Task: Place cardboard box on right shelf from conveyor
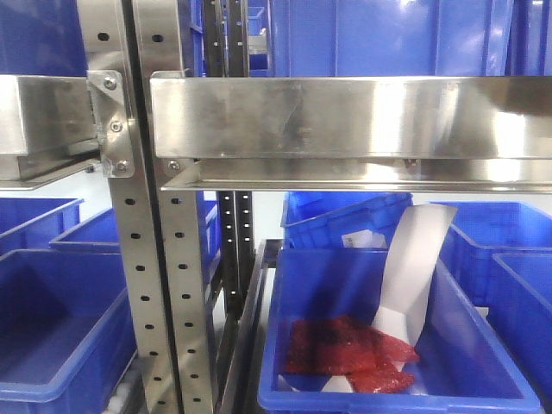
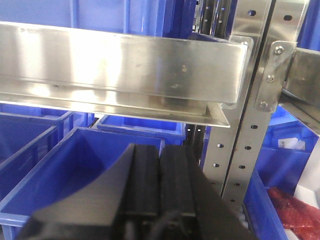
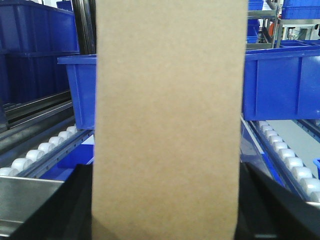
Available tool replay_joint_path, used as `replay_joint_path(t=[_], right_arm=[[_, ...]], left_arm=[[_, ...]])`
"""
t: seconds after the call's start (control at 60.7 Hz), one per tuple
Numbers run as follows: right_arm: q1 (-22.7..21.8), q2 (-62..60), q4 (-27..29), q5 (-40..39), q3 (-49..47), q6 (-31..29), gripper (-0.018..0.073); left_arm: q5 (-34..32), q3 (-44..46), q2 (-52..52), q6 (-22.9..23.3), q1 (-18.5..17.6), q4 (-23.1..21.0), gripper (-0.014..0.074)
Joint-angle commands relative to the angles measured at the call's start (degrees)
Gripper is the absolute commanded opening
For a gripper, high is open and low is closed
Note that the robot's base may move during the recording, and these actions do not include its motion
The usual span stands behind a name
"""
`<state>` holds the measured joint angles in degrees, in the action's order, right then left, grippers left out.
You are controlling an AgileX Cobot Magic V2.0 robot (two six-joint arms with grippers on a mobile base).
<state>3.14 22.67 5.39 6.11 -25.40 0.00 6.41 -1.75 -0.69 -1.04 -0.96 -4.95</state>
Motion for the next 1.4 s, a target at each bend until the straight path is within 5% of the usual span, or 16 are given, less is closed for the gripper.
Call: replay_joint_path(t=[0.0,1.104,1.219,1.384], right_arm=[[-0.36,0.35,0.02,-6.11,-1.82,-0.49,0.0055],[-0.36,1.62,-0.06,-7.50,-5.83,-0.51,0.0055],[-0.36,5.76,-4.17,-5.28,-11.62,-2.82,0.0055],[-0.36,15.57,-18.22,-5.13,-20.60,-8.05,0.0055]], left_arm=[[-4.68,0.16,-0.55,0.16,0.08,-0.26,-0.0119],[-4.68,0.16,-0.55,0.16,0.08,-0.26,-0.0119],[-4.68,0.16,-0.55,0.16,0.08,-0.26,-0.0119],[-4.68,0.16,-0.55,0.16,0.08,-0.26,-0.0119]])
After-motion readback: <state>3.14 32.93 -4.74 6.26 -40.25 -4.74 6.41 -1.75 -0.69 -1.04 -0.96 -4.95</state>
